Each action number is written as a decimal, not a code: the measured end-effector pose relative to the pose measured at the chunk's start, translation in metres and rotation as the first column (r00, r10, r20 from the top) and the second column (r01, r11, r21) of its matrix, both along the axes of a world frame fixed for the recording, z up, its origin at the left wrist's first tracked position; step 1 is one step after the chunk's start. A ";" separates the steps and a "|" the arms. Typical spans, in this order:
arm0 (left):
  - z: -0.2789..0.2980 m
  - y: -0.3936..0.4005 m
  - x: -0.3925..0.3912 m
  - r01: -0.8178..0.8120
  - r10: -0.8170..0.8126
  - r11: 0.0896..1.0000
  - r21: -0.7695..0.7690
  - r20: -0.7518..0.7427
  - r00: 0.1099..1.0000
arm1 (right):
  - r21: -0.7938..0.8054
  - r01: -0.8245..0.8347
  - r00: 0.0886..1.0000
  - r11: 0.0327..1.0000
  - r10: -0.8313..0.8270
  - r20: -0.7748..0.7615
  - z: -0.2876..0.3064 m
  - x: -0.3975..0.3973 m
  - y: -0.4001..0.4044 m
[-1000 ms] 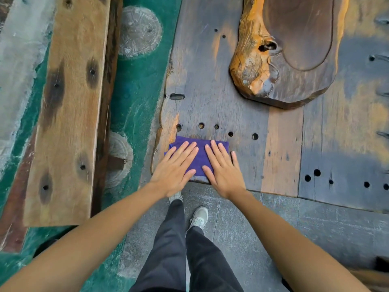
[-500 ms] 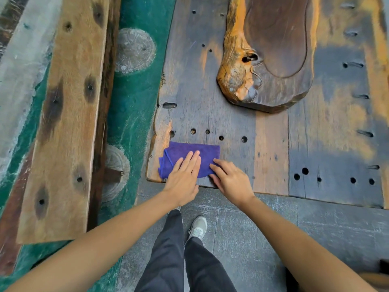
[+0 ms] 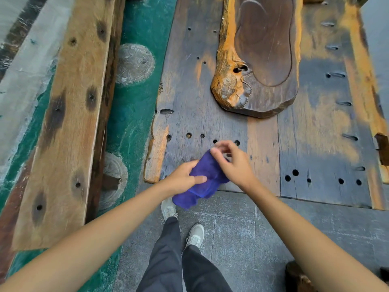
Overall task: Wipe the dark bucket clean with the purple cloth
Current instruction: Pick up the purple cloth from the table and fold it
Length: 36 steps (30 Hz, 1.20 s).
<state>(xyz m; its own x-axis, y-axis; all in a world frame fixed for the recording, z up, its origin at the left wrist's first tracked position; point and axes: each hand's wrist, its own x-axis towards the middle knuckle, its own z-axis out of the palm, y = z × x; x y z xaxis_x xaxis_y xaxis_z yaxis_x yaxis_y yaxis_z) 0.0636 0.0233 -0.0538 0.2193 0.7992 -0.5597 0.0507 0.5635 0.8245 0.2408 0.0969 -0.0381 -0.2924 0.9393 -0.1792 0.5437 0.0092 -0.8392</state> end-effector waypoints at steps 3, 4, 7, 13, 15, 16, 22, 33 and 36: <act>0.000 -0.003 0.003 -0.131 0.216 0.954 -0.271 0.313 0.925 | -0.520 0.320 0.841 0.792 -0.490 -0.228 -0.013 0.008 -0.007; -0.001 -0.004 0.004 -0.155 0.276 0.932 -0.326 0.366 0.889 | -0.722 0.286 0.762 0.630 -0.607 -0.228 -0.020 0.012 -0.013; -0.004 -0.006 0.003 -0.173 0.362 0.900 -0.399 0.465 0.808 | -0.941 -0.089 0.670 0.326 -0.680 -0.299 -0.041 0.028 -0.044; -0.005 -0.007 -0.001 -0.075 0.299 0.898 -0.433 0.475 0.827 | -0.888 -0.264 0.715 0.377 -0.542 -0.443 -0.041 0.018 -0.063; -0.004 -0.005 -0.003 -0.043 0.259 0.901 -0.431 0.457 0.851 | -0.878 -0.225 0.787 0.422 -0.452 -0.419 -0.038 0.016 -0.057; -0.003 -0.003 -0.005 -0.025 0.239 0.904 -0.426 0.455 0.858 | -0.869 -0.202 0.815 0.452 -0.414 -0.405 -0.037 0.018 -0.053; 0.000 0.011 -0.022 0.086 0.106 0.915 -0.394 0.442 0.891 | -0.760 -0.103 0.913 0.642 -0.243 -0.328 -0.031 0.027 -0.038; 0.003 0.024 -0.035 -0.078 0.237 0.941 -0.329 0.476 0.847 | -0.437 -0.187 0.885 0.880 -0.042 -0.464 -0.013 0.021 -0.019; 0.010 0.031 -0.029 -0.174 0.306 0.938 -0.300 0.478 0.823 | -0.222 -0.232 0.906 0.947 0.128 -0.403 -0.002 0.016 -0.014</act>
<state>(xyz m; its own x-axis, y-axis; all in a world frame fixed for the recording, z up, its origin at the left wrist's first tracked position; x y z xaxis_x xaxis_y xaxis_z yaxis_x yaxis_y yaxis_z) 0.0345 0.0546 -0.0439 0.3436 0.7252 -0.5967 -0.5018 0.6789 0.5361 0.2566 0.0829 -0.0400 -0.5466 0.7993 -0.2497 0.1939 -0.1693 -0.9663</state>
